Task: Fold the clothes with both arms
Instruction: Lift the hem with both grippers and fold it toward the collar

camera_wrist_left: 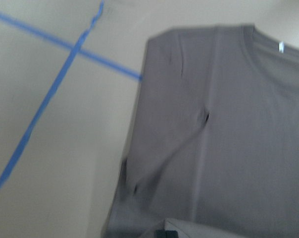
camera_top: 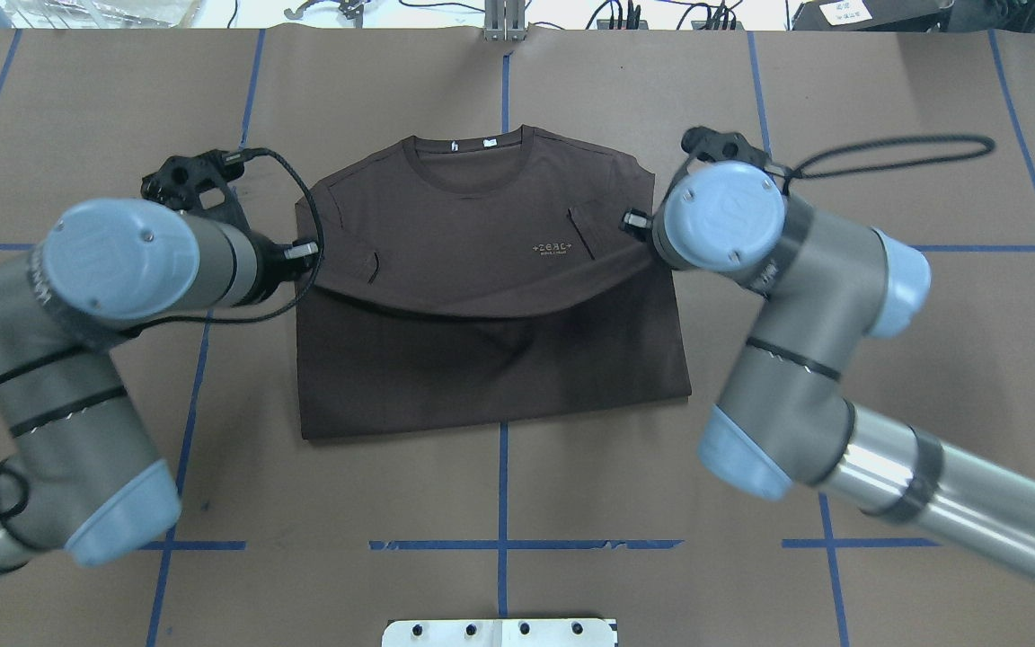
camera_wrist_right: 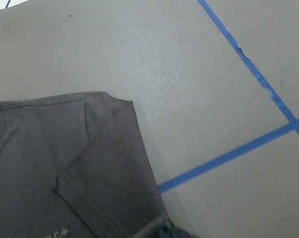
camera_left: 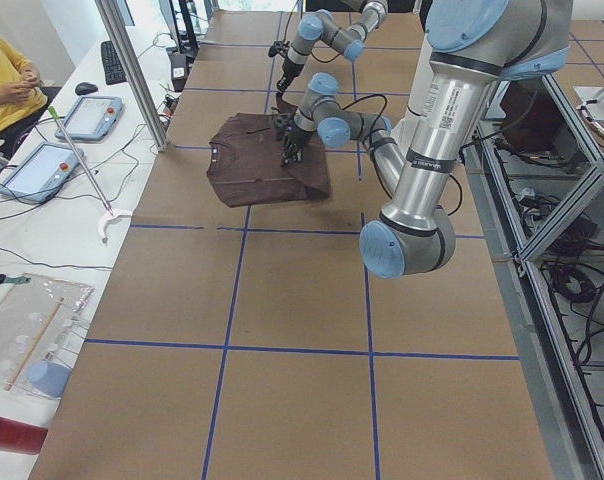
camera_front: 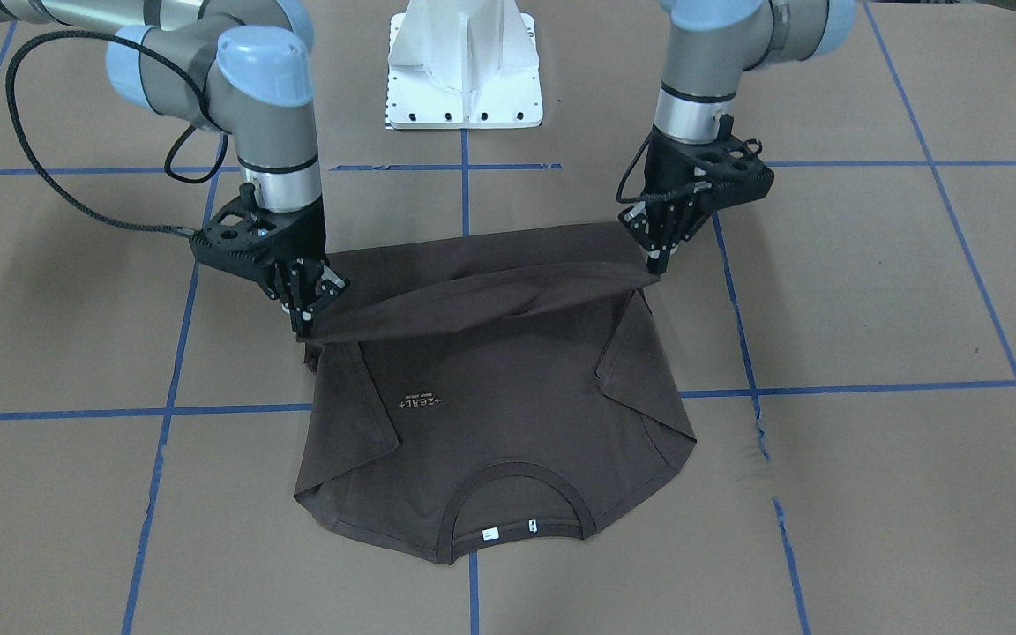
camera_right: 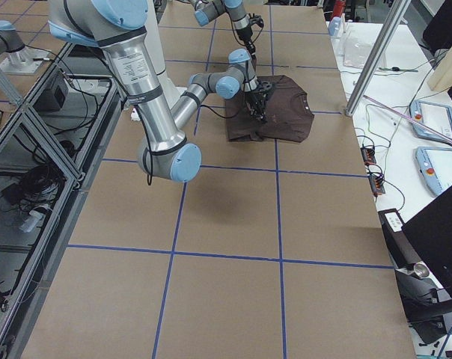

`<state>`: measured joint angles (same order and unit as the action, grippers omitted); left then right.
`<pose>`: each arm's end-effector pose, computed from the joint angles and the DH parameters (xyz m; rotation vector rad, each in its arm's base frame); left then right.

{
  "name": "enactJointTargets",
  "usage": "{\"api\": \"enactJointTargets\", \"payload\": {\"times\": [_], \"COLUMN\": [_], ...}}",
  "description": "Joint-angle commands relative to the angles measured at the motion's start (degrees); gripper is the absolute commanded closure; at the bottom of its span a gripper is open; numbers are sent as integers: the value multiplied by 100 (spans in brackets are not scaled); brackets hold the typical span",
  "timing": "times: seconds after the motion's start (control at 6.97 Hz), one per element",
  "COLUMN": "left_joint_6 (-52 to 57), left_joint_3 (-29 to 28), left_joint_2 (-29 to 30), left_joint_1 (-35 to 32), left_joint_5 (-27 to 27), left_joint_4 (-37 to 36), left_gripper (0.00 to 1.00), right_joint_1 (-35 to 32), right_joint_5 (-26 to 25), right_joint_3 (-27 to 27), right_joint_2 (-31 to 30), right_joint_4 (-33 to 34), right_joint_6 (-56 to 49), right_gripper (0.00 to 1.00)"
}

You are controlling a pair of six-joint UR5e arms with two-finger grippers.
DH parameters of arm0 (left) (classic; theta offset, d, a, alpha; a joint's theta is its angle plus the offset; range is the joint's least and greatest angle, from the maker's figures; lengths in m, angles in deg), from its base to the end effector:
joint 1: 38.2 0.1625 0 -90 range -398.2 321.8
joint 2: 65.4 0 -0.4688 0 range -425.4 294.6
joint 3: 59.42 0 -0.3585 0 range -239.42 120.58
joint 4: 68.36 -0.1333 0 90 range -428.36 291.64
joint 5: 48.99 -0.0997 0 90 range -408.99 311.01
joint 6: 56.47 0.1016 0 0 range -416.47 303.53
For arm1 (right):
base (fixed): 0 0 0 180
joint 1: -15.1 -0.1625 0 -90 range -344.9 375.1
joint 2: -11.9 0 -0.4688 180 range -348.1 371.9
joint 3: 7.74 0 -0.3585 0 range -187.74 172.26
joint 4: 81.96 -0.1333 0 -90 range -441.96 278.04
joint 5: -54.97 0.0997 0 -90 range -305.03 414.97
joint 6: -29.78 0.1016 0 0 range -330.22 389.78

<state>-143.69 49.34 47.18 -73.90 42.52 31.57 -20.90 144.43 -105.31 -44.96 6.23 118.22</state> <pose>0.4035 -0.4508 0.3443 0.2751 0.8636 -0.5235 -0.4633 -0.5025 0.3287 0.2511 -0.7101 0.5764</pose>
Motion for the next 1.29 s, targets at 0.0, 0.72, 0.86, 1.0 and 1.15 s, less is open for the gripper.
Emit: {"api": "enactJointTargets", "payload": {"times": [0.0,0.72,0.86,1.0,1.15], "left_joint_6": [179,170,170,161,179], "left_joint_3": [-1658,-2597,-2588,-2579,-2570], "left_joint_2": [315,607,616,634,695], "left_joint_1": [-480,-544,-561,-561,-561], "left_joint_5": [-18,-36,-27,-27,-27], "left_joint_4": [1551,2258,2268,2268,2251], "left_gripper": [100,100,100,100,100], "right_joint_1": [-389,-671,-732,-724,-724], "right_joint_5": [151,134,151,152,152], "right_joint_3": [1725,2664,2690,2751,2761], "right_joint_2": [657,1229,1230,1256,1326], "right_joint_4": [-1130,-1490,-1489,-1498,-1490], "right_joint_6": [-468,-653,-749,-758,-758], "right_gripper": [100,100,100,100,100]}}
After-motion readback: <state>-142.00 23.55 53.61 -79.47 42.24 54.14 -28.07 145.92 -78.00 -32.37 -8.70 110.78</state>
